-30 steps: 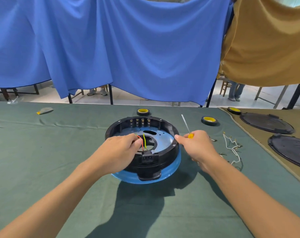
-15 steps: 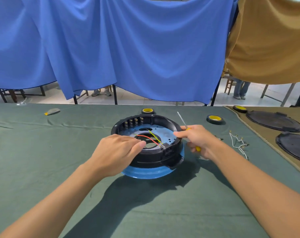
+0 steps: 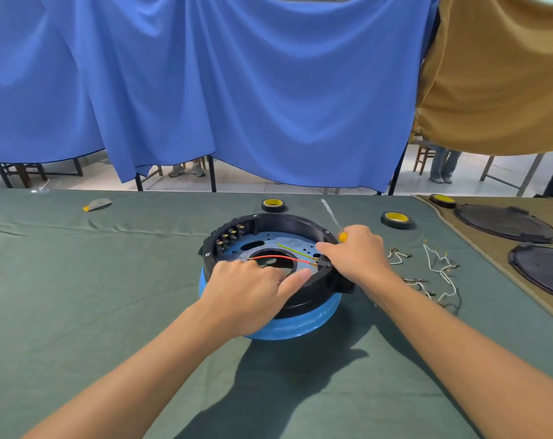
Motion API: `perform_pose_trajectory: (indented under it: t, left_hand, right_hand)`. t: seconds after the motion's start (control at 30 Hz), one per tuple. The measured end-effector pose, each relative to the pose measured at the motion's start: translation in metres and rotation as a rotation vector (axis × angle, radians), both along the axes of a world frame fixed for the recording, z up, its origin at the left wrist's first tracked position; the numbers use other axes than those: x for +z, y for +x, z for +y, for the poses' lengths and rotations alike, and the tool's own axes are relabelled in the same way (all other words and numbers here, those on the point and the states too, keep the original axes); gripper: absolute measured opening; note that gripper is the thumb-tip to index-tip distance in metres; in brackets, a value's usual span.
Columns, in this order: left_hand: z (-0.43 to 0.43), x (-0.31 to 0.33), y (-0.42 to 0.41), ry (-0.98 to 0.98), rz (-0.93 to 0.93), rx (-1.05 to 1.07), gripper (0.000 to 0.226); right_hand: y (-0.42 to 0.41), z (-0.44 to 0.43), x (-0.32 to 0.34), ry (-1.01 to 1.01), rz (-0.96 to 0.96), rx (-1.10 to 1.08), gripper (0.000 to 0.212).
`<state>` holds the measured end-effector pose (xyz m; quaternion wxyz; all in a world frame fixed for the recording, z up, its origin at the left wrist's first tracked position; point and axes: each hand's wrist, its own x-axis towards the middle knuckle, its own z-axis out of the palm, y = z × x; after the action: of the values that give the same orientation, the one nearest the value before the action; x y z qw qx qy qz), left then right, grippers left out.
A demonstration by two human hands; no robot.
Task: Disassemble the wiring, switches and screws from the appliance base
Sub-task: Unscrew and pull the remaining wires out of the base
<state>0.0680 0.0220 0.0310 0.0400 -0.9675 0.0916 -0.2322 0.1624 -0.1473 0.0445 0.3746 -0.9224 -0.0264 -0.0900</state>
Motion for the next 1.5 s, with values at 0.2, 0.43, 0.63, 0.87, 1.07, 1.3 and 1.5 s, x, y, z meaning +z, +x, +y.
perform_pose_trajectory:
  t: [0.2, 0.43, 0.63, 0.87, 1.07, 1.3, 1.5]
  left_hand:
    - [-0.048, -0.002, -0.013, -0.059, -0.072, 0.098, 0.057]
    - [-0.074, -0.001, -0.02, -0.099, 0.178, 0.011, 0.068]
    - [-0.045, 0.014, -0.007, -0.068, 0.232, -0.116, 0.059]
    - [-0.043, 0.005, -0.009, -0.083, 0.019, -0.069, 0.068]
    - [-0.048, 0.009, -0.01, -0.208, 0.087, -0.132, 0.055]
    - [-0.061, 0.017, -0.005, -0.358, 0.297, 0.002, 0.057]
    - [-0.024, 0.048, 0.02, -0.311, 0.153, 0.019, 0.045]
  right_hand:
    - [-0.022, -0.011, 0.0, 0.214, 0.063, 0.013, 0.028]
    - [-0.002, -0.02, 0.012, 0.309, 0.197, 0.313, 0.009]
    - [0.013, -0.014, 0.012, 0.266, 0.179, 0.331, 0.016]
    - [0.01, -0.007, -0.003, 0.125, -0.094, 0.168, 0.011]
    - [0.009, -0.007, -0.004, 0.126, -0.109, 0.098, 0.015]
    - [-0.003, -0.029, 0.004, 0.028, -0.08, 0.037, 0.02]
    - [-0.045, -0.062, 0.011, -0.156, -0.117, 0.328, 0.015]
